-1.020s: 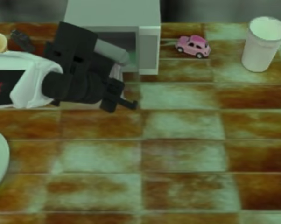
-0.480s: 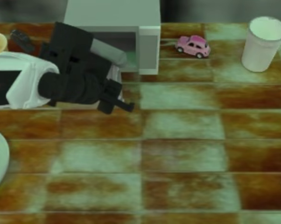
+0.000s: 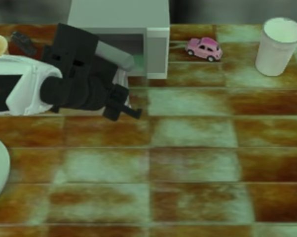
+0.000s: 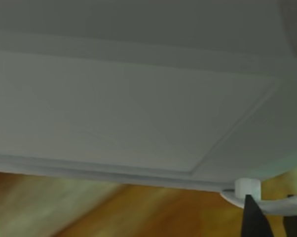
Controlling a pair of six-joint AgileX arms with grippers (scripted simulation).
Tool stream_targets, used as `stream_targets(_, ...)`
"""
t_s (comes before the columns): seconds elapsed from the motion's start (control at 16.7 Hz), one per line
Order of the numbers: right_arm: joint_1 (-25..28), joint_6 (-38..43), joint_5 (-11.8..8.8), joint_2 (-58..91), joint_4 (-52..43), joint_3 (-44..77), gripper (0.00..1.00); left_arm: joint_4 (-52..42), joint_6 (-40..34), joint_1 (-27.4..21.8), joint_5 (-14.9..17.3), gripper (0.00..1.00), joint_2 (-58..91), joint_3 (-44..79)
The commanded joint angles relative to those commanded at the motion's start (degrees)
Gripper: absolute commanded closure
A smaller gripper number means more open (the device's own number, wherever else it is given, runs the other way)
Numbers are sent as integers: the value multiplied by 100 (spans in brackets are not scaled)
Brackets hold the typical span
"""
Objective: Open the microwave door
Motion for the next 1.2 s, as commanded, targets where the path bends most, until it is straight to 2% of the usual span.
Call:
stream_targets(0.6,0,0,0,0,0,0,0,0,0,0,0,100,0,0)
stream_targets(1.02,0,0,0,0,0,0,0,-41,319,140,265,100,-97,-108)
stream_targets(1.2,0,0,0,0,0,0,0,-42,324,143,269,100,-98,-110)
